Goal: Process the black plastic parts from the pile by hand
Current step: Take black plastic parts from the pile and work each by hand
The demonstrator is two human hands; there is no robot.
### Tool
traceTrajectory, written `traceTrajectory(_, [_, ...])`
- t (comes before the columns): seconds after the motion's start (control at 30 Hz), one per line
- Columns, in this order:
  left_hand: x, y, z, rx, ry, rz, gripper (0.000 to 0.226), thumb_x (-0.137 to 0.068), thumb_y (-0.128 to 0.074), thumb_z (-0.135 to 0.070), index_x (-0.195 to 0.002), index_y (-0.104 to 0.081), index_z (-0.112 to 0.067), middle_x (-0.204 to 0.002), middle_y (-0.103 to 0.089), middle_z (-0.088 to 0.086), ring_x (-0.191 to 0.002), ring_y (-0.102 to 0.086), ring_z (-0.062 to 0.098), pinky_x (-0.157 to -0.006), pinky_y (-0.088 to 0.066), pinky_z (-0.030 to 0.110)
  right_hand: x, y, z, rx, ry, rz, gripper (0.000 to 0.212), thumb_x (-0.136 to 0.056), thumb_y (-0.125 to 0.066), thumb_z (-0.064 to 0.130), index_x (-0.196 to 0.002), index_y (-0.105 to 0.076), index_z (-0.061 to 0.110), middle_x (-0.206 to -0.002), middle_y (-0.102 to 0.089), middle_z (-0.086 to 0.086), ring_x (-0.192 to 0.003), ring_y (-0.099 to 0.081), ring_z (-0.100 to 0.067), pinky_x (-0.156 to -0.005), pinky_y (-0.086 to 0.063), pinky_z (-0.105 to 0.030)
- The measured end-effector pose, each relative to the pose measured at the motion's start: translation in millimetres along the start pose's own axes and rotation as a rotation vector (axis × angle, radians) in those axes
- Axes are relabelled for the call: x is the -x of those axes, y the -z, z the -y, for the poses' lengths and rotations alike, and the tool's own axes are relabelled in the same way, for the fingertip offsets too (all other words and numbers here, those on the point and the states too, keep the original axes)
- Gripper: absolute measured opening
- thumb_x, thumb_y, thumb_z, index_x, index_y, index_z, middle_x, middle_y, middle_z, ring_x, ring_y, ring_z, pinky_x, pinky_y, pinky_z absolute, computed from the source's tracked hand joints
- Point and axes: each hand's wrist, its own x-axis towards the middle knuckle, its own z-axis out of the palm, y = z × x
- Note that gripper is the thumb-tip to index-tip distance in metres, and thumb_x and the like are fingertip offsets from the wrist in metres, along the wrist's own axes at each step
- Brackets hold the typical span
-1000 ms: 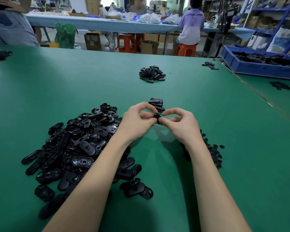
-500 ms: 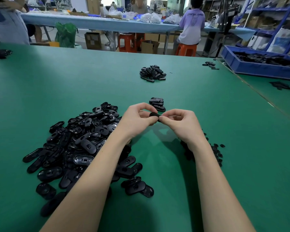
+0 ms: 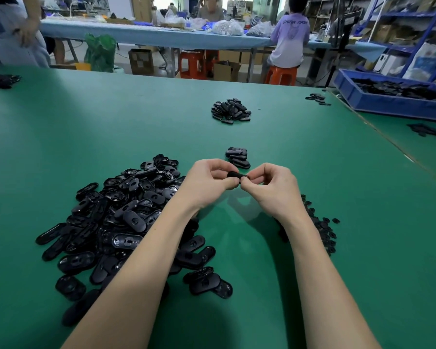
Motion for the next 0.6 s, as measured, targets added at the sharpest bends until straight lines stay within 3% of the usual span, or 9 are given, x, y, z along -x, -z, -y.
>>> traceTrajectory(0.17, [-1.3,1.4,0.5,0.026,0.0,-0.007,0.017,-0.083,-0.079,-0.009,-0.088,-0.072,-0.024,-0.069,-0.071,-0.011,-0.068,-0.065,0.003,-0.072,-0.049,0.016,0.1,-2.6,-0.6,-0.032,0.061,-0.021,0.016,-0.079,-0.082,0.024,-0.072,-0.067,0.025,-0.061,-0.065,0.017,-0.05,-0.053,0.006,-0.05,-0.036,-0.007])
traceTrajectory(0.37, [1.8,3.0,6.1,0.175,0.028,0.063,0.016,-0.085,-0.077,-0.002,-0.096,-0.071,-0.012,-0.083,-0.078,0.005,-0.079,-0.073,0.014,-0.088,-0.056,0.027,-1.2,4.6,-4.9,-0.106,0.003,0.105,0.015,-0.085,-0.08,0.022,-0.076,-0.068,0.023,-0.069,-0.064,0.015,-0.054,-0.046,-0.006,-0.056,-0.039,-0.022])
traceTrajectory(0.5, [1.8,5.6,5.4,0.153,0.029,0.066,0.016,-0.084,-0.078,-0.004,-0.096,-0.073,-0.013,-0.087,-0.078,0.008,-0.08,-0.073,0.014,-0.091,-0.056,0.028,-2.6,1.9,-5.1,-0.122,0.001,0.106,0.016,-0.085,-0.08,0.018,-0.075,-0.067,0.021,-0.059,-0.061,0.019,-0.05,-0.048,0.002,-0.054,-0.039,-0.015])
traceTrajectory(0.6, [2.1,5.1,3.9,0.11,0.025,0.06,0.016,-0.083,-0.079,-0.005,-0.094,-0.073,-0.015,-0.081,-0.077,0.004,-0.073,-0.07,0.009,-0.086,-0.054,0.024,-3.3,0.7,-5.5,-0.113,0.007,0.093,0.018,-0.083,-0.08,0.015,-0.073,-0.066,0.021,-0.052,-0.059,0.021,-0.048,-0.049,0.003,-0.053,-0.039,-0.012])
